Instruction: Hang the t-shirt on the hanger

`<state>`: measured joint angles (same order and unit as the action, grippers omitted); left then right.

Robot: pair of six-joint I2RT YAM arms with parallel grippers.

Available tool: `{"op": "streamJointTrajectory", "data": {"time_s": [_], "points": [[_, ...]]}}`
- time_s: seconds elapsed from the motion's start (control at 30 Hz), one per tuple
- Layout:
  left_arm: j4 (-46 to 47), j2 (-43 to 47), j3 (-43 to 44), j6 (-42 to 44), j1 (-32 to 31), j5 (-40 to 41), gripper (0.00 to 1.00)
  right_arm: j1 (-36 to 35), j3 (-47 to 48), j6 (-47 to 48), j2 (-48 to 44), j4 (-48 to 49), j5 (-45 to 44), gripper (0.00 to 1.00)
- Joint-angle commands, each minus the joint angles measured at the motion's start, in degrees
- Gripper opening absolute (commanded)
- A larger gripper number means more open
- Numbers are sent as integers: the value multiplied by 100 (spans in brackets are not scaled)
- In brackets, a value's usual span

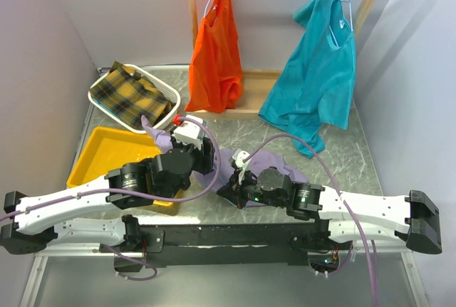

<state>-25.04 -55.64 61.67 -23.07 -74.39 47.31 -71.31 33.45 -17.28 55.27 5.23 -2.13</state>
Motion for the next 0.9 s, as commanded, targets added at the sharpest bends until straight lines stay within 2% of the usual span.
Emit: {"op": "streamJointTrajectory", "data": {"time_s": [0.0,0.07,0.17,0.33,0.37,0.43,0.47,0.53,0.57,0.63,0.67,0.73,0.77,0.87], "points": [[298,-96,65,172,-23,603,58,-76,197,128,-147,575,-77,0],[271,-114,30,84,-14,727,58,-85,153,137,-200,575,-77,0],[578,35,-172,206,-5,491,56,-85,144,137,-218,566,-59,0],[1106,238,-515,461,144,-46,46,-85,162,137,-104,584,-7,0],[1115,220,-542,487,153,-3,34,-94,162,128,-95,593,2,0],[1159,211,-638,488,153,164,21,-85,153,111,-60,575,-50,0],[1168,211,-665,488,162,199,10,-85,153,41,-68,566,-85,0],[1220,237,-761,514,162,200,1,-85,135,-38,-77,479,-190,0],[1255,264,-831,523,162,182,1,-85,144,-135,-86,435,-217,1],[1334,308,-911,566,162,208,1,-85,153,-232,-139,338,-253,7],[1422,334,-998,593,162,209,1,-85,144,-337,-182,294,-331,19],[1466,343,-1043,619,162,278,1,-85,222,-504,-244,32,-507,34],[1475,334,-1078,628,162,288,1,-94,258,-670,-323,-57,-595,47],[1362,238,-1061,602,162,393,1,-76,460,-1021,-507,-487,-928,67]]}}
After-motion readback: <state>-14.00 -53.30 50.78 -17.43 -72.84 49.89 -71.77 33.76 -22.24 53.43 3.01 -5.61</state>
